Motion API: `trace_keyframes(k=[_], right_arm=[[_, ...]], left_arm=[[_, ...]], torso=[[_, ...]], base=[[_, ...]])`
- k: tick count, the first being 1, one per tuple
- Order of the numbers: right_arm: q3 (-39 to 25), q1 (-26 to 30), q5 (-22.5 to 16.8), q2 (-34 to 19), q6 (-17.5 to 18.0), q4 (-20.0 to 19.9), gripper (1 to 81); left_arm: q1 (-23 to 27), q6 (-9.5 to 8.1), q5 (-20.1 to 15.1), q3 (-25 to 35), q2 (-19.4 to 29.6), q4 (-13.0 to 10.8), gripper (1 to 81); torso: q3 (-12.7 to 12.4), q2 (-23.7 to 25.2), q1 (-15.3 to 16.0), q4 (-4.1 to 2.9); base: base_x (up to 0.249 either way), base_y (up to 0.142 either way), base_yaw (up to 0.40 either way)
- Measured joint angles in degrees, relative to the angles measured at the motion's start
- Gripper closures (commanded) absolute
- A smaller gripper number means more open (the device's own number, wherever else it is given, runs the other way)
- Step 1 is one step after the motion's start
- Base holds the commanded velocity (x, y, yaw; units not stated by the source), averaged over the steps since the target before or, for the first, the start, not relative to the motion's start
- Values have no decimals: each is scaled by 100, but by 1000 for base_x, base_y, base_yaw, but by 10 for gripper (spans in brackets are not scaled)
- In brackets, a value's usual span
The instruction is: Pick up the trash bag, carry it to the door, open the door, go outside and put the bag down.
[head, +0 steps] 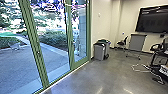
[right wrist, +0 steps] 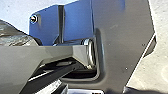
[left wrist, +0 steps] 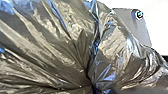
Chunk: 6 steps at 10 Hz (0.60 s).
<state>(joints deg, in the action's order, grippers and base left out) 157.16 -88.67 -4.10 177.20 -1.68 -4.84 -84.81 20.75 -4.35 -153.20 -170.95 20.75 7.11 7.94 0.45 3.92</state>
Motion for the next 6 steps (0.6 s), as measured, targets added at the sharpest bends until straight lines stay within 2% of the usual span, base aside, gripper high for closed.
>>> trace_keyframes(k=[3, 6], right_arm=[[0, -2, 0, 0, 0, 0, 10], [0, 0, 0, 11, 17, -1, 10]], left_arm=[[2, 0, 0, 0, 0, 0, 811], [-17, -2, -5, 0, 16, 0, 811]], torso=[[0, 0, 0, 0], [0, 0, -5, 0]], base=[[169, 0, 0], [169, -77, 0]])
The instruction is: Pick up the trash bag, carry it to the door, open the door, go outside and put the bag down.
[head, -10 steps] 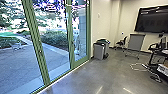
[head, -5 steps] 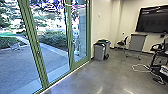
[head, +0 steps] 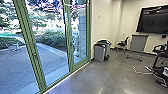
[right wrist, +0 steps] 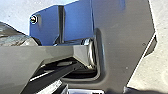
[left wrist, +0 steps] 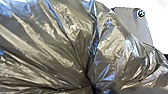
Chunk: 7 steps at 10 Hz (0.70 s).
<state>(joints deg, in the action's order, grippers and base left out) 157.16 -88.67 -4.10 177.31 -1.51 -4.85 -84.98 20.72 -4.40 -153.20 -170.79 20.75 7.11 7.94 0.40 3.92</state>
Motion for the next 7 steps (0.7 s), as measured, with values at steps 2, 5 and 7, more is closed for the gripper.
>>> trace_keyframes(k=[2, 5, 7], right_arm=[[0, 28, 5, 4, -16, 1, 10], [1, 9, -1, 0, -20, 4, 10], [1, 9, -1, 0, -17, 4, 10]], left_arm=[[65, 2, 18, 0, -46, 0, 811], [28, 2, 5, 0, -30, 0, 811], [30, 2, 2, 0, -30, -2, 811]], torso=[[0, -2, 5, 0], [0, -2, 0, 0], [0, -2, 0, 0]], base=[[169, -78, 0], [169, -78, 0], [169, -78, 0]])
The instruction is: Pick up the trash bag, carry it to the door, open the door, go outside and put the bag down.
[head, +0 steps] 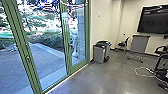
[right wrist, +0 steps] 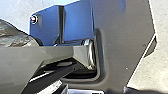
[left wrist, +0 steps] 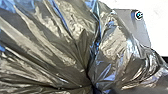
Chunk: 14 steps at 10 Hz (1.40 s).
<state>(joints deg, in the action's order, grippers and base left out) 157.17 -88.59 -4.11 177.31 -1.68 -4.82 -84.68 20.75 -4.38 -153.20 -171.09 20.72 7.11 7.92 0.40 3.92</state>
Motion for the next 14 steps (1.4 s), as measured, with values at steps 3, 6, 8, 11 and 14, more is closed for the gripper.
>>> trace_keyframes(k=[3, 6, 8, 11, 14], right_arm=[[0, 0, 0, 0, 0, -2, 10], [0, 0, 0, 0, 0, 0, 10], [0, 0, 0, 0, 0, 0, 10], [0, 0, 1, -2, -2, 0, 10], [0, -13, 4, 0, 12, -2, 10]], left_arm=[[4, 0, 5, 0, 0, 2, 811], [4, 0, 5, 0, 0, 0, 811], [4, 0, 6, 0, 0, 2, 811], [4, 0, 9, 0, -13, 0, 811], [9, 0, 9, 0, 0, 2, 811]], torso=[[0, 0, 0, 0], [0, 0, 0, 0], [0, 0, 0, 0], [0, 0, 2, 0], [0, 2, 0, 0]], base=[[169, -79, 0], [170, -73, 0], [170, -63, 0], [170, 0, 0], [170, 0, 0]])
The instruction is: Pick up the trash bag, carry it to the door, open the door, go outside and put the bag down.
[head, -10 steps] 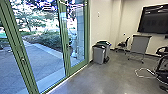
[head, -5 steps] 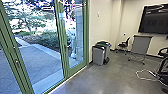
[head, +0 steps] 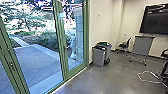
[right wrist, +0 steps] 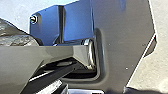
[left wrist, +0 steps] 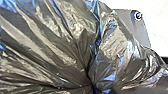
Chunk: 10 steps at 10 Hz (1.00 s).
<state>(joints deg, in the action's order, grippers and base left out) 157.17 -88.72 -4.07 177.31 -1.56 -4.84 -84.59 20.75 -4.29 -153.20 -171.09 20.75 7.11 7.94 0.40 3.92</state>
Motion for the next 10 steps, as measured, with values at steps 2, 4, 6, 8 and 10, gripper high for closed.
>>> trace_keyframes(k=[2, 4, 6, 8, 10], right_arm=[[0, -2, 0, 0, 2, 0, 10], [0, 0, 0, 0, 0, 0, 10], [0, 0, 0, 0, 2, 0, 10], [0, 0, 0, 0, 0, 0, 10], [0, 0, -2, 0, 0, 0, 10]], left_arm=[[-6, 0, -4, 0, 0, 0, 811], [-5, 0, -2, 0, 1, -2, 811], [-5, 0, -4, 0, 0, -2, 811], [-5, 0, -4, 0, 0, 0, 811], [-5, 0, -2, 0, -2, -2, 811]], torso=[[0, 0, 0, 0], [0, 0, 0, 0], [0, 0, 0, 0], [0, 0, 0, 0], [0, 0, 0, 0]], base=[[170, 0, 0], [170, 0, 0], [170, 0, 0], [170, 0, 0], [170, 0, 0]])
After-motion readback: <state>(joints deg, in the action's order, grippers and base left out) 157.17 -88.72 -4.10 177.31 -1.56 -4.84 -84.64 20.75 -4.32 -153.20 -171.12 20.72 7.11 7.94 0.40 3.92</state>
